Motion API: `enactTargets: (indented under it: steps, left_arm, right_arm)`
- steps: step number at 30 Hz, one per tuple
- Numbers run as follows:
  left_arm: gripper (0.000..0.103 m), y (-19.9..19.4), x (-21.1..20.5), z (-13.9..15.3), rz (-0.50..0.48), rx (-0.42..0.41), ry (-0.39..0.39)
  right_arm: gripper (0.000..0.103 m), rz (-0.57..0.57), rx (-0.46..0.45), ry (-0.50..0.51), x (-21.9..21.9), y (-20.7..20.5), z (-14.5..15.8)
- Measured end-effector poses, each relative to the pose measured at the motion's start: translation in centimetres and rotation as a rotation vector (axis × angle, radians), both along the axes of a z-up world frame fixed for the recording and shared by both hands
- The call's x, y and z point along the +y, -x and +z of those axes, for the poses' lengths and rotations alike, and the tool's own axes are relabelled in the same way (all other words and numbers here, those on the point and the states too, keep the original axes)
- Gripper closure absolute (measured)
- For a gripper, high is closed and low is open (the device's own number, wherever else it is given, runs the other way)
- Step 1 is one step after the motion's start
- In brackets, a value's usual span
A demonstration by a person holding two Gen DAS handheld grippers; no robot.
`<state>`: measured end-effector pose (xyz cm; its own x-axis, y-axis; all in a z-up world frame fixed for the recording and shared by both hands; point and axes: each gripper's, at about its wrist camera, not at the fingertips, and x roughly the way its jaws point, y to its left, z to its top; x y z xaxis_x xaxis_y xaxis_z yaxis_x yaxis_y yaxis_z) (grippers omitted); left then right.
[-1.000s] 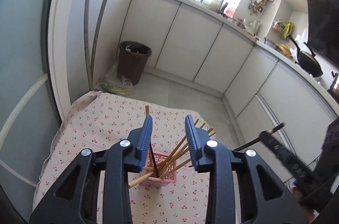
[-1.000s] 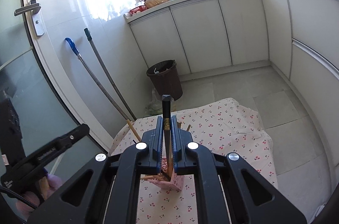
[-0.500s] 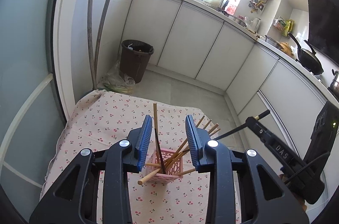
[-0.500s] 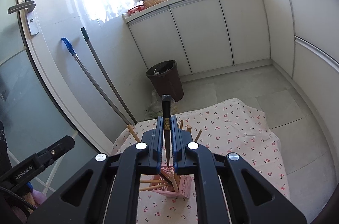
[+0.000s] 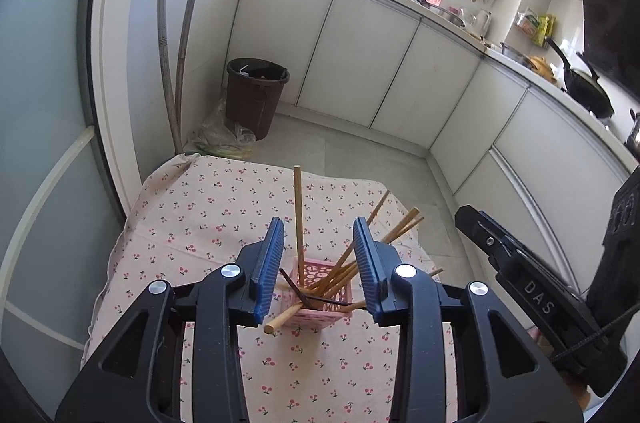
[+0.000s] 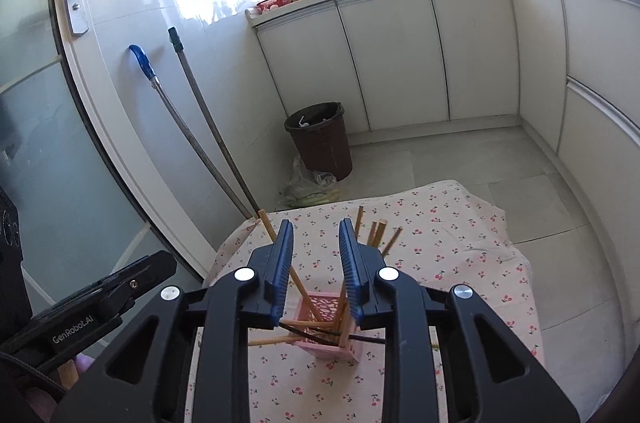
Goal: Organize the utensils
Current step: 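Open the left gripper to drop its black chopstick into the pink holder, then carry the black chopstick in the right gripper over the pink holder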
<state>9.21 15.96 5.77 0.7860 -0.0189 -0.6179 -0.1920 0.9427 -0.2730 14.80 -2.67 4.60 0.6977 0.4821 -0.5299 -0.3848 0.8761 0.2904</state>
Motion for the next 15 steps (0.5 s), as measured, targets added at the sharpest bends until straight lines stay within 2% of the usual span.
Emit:
enactTargets:
  steps: [3,6,7,8,11,12,15]
  left_arm:
    - [0.058,0.5,-1.6,0.0,0.012,-0.003,-0.092]
    - [0.047,1.3,-3.6,0.0,0.033,-0.027,-0.213]
    - [0.044,1.6,-3.9,0.0,0.034,-0.035,-0.227]
    - [0.039,1.9,-4.2,-0.1,0.033,-0.044,-0.229]
    - [0.035,2.3,-4.6,-0.3,0.03,-0.042,-0.202]
    - [0.034,2.3,-4.6,-0.3,0.026,-0.038,-0.196]
    - [0.031,2.3,-4.9,0.0,0.014,-0.046,-0.185]
  right_arm:
    - [0.059,-0.023,-0.015,0.06,-0.9,1.3,-0.2]
    - [0.049,-0.066,-0.015,0.085,-2.8,2.5,-0.5]
    - [0.047,-0.076,-0.01,0.087,-3.4,2.7,-0.7]
    - [0.046,-0.088,-0.001,0.09,-4.1,2.9,-0.9]
    - [0.04,-0.123,0.034,0.08,-6.3,2.8,-1.6]
    - [0.035,-0.129,0.065,0.057,-7.3,2.5,-2.1]
    - [0.034,-0.111,0.175,0.065,-8.7,0.2,-4.4]
